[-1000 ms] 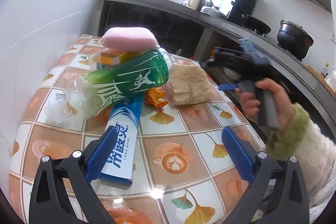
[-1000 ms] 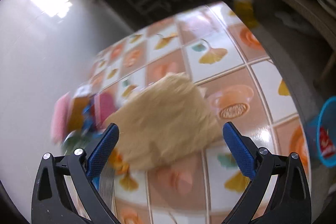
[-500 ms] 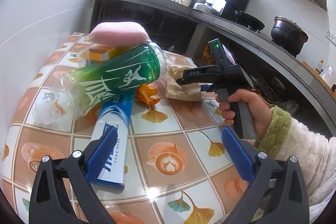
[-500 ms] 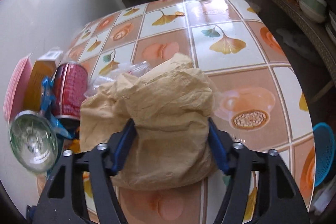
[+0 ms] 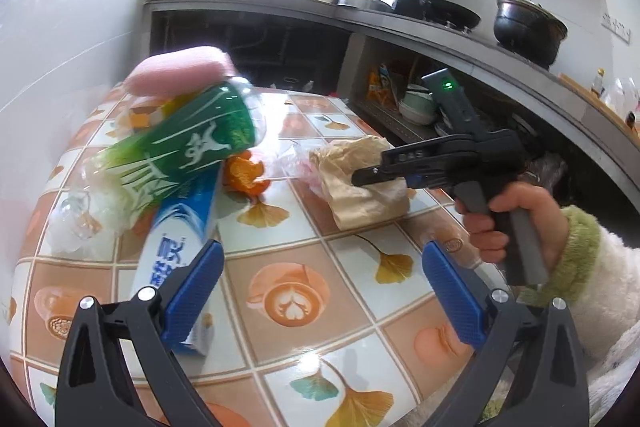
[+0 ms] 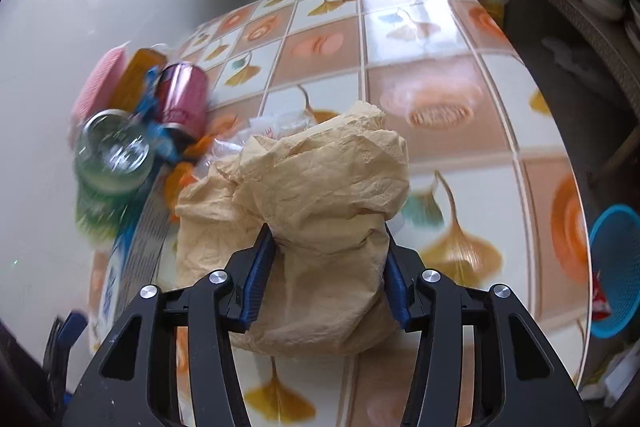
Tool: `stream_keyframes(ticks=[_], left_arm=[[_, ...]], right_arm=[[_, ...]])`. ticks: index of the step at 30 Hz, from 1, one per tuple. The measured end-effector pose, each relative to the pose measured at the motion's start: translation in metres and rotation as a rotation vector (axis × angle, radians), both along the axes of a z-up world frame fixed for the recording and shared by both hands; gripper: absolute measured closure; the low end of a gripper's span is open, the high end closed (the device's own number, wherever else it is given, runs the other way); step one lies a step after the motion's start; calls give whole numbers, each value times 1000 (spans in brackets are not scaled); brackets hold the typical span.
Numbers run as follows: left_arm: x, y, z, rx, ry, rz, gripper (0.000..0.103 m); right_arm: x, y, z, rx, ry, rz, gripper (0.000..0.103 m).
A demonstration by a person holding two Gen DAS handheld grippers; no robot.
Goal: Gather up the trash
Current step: 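Grasp the brown paper bag with the right gripper, then grasp the brown paper bag with the left gripper while right grasps the clear candy bag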
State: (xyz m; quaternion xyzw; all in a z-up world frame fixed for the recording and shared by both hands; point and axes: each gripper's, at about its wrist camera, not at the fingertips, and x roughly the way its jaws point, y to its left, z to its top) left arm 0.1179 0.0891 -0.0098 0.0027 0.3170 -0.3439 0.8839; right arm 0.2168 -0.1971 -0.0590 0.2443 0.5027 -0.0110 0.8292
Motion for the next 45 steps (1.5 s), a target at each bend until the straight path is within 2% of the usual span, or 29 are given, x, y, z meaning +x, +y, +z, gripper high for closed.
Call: stream_keyframes(ticks=[7, 8, 10, 15, 21, 24, 26, 28, 30, 31, 33, 34, 36, 38, 40, 45], left_arm=[[-11, -25, -8, 31, -13, -79, 6], [-13, -31, -8, 40, -25, -99, 6], [-18, -40, -9, 57, -47, -136, 6], [-24, -60, -9, 89, -73, -208, 6], [-18, -72, -11, 121, -93, -219, 6], [-7, -74, -12, 116, -75, -200, 6], [3, -76, -14, 106, -32, -190, 13], [13, -78, -17, 86, 21, -183, 17], [22, -81, -24, 61, 76, -184, 23], [23, -83, -27, 62, 92, -184, 25], [27, -88, -36, 77, 120, -185, 26], [28, -90, -41, 91, 130, -187, 26], [28, -92, -48, 116, 145, -189, 26], [30, -92, -56, 130, 170, -186, 26], [30, -89, -60, 120, 181, -186, 26], [26, -86, -62, 96, 180, -226, 26]], right_arm=[[-42, -9, 1, 128, -6, -9, 48], [-48, -9, 0, 157, -5, -1, 43], [-61, -8, 1, 205, -15, 32, 37], [-72, 7, 1, 270, -7, 142, 36], [-90, 2, 15, 200, -16, 160, 36], [-96, -12, 30, 160, -79, 120, 36], [-95, -23, 37, 162, -134, 91, 36], [-86, -27, 40, 174, -175, 69, 41], [-73, -28, 34, 195, -185, 63, 55], [-63, -26, 27, 206, -178, 60, 58], [-56, -29, 15, 233, -152, 58, 72], [-55, -30, 10, 245, -139, 57, 74], [-56, -31, 1, 271, -108, 62, 87], [-56, -26, -7, 308, -87, 89, 93], [-61, -20, -12, 329, -71, 117, 95], [-66, -9, -27, 470, -33, 175, 96]])
